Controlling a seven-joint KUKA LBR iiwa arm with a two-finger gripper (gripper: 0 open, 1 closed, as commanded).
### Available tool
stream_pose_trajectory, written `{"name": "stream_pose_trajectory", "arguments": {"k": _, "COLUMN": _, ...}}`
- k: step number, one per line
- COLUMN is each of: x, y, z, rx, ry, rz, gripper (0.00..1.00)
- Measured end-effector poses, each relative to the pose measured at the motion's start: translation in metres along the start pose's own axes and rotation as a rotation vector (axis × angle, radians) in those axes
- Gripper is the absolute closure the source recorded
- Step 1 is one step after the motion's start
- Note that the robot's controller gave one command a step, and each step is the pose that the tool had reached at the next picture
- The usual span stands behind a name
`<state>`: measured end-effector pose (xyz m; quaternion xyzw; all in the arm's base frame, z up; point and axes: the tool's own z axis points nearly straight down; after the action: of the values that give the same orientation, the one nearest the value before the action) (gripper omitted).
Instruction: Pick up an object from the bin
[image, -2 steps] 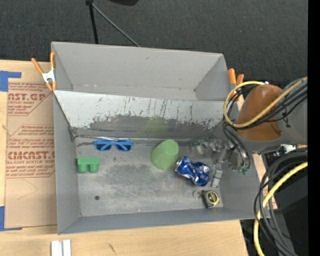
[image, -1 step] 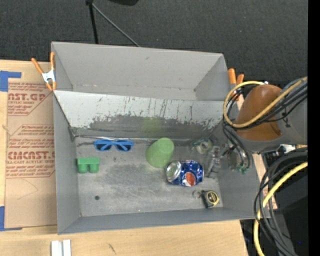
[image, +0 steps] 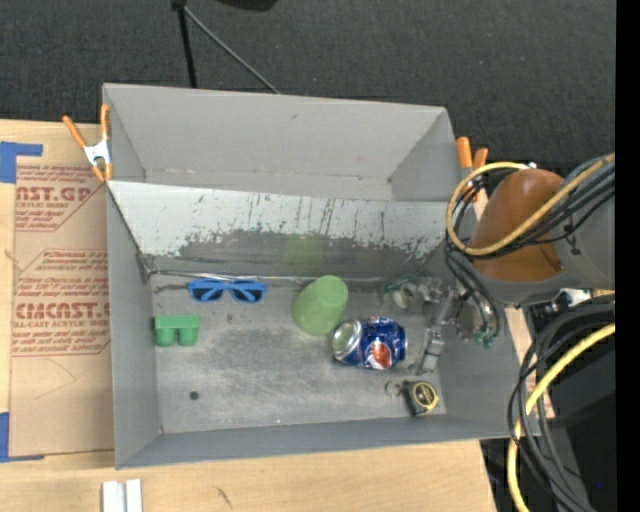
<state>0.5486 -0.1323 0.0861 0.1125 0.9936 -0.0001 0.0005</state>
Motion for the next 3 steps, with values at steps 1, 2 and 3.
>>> {"name": "stream_pose_trajectory", "arguments": {"k": 1, "x": 0.044, "y": 0.046, "z": 0.012, "rx": -0.002, "ry": 0.006, "rz": 0.018, "gripper": 0.00}}
{"name": "stream_pose_trajectory", "arguments": {"k": 2, "x": 0.024, "y": 0.075, "z": 0.017, "rx": -0.002, "ry": -0.001, "rz": 0.050, "gripper": 0.00}}
{"name": "stream_pose_trajectory", "arguments": {"k": 3, "x": 0.025, "y": 0.073, "z": 0.017, "rx": 0.000, "ry": 0.001, "rz": 0.052, "gripper": 1.00}}
